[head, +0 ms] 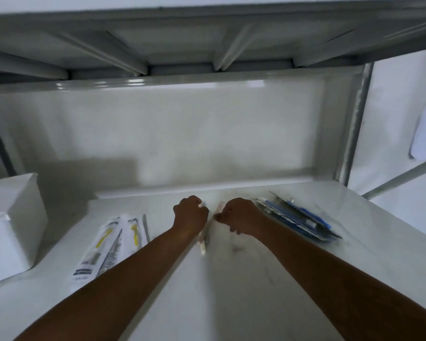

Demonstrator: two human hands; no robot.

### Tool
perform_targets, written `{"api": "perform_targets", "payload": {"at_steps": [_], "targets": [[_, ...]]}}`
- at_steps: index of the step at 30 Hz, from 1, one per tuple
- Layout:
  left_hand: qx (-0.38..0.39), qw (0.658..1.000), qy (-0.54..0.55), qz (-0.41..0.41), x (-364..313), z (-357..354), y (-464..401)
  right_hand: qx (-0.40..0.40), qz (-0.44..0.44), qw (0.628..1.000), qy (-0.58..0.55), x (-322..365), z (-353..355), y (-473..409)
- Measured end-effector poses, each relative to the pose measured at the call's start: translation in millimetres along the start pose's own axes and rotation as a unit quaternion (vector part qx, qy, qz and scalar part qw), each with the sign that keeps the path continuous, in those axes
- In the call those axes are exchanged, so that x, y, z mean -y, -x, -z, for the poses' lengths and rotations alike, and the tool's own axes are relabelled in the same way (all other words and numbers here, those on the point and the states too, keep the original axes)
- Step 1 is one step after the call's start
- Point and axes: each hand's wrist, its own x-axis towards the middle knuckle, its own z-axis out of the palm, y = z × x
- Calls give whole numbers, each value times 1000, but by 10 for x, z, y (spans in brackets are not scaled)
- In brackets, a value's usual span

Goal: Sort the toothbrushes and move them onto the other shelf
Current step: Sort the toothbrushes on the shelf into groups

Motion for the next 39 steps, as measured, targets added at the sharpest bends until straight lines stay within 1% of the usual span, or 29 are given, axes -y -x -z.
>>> {"api": "perform_targets", "payload": {"at_steps": [2, 4, 6, 7, 8, 10, 12, 14, 17, 19, 21, 24, 27, 30, 33, 36, 39], "targets": [[-8, 1000, 17, -21, -150, -72, 78, -89, 9, 996, 14, -150, 291, 69], [17, 998, 49, -25, -320, -191, 134, -176, -14, 984, -14, -410, 581, 94], [54, 994, 94, -7, -497, -361, 166, -219, -59, 974, -9, -733, 847, 104], [88, 988, 128, 14, -578, -458, 185, -220, -88, 971, 18, -906, 950, 117], [122, 979, 162, 38, -663, -544, 208, -208, -121, 969, 52, -1083, 1028, 135], [175, 963, 193, 65, -804, -733, 250, -138, -186, 967, 105, -1351, 1110, 223], [199, 959, 192, 65, -924, -910, 294, -78, -214, 969, 92, -1531, 1078, 301], [216, 951, 209, 77, -1016, -1064, 327, -66, -215, 972, 73, -1617, 993, 361], [235, 946, 202, 95, -1126, -1234, 374, -87, -206, 973, 66, -1614, 892, 378], [231, 943, 209, 115, -1173, -1309, 403, -98, -194, 975, 49, -1598, 828, 345], [216, 948, 200, 123, -1197, -1352, 421, -98, -184, 978, 34, -1574, 780, 305], [198, 958, 179, 108, -1176, -1379, 425, -77, -176, 981, -27, -1567, 782, 258], [170, 967, 166, 89, -1171, -1388, 402, -57, -188, 976, -96, -1553, 805, 257], [159, 963, 196, 95, -1174, -1410, 360, -48, -179, 976, -118, -1560, 815, 253], [164, 951, 238, 108, -1159, -1440, 318, -47, -185, 969, -158, -1562, 822, 253], [169, 945, 262, 103, -1120, -1510, 251, -27, -189, 969, -158, -1526, 808, 238], [157, 943, 278, 92, -1098, -1517, 239, -18, -178, 967, -181, -1497, 800, 237]]}}
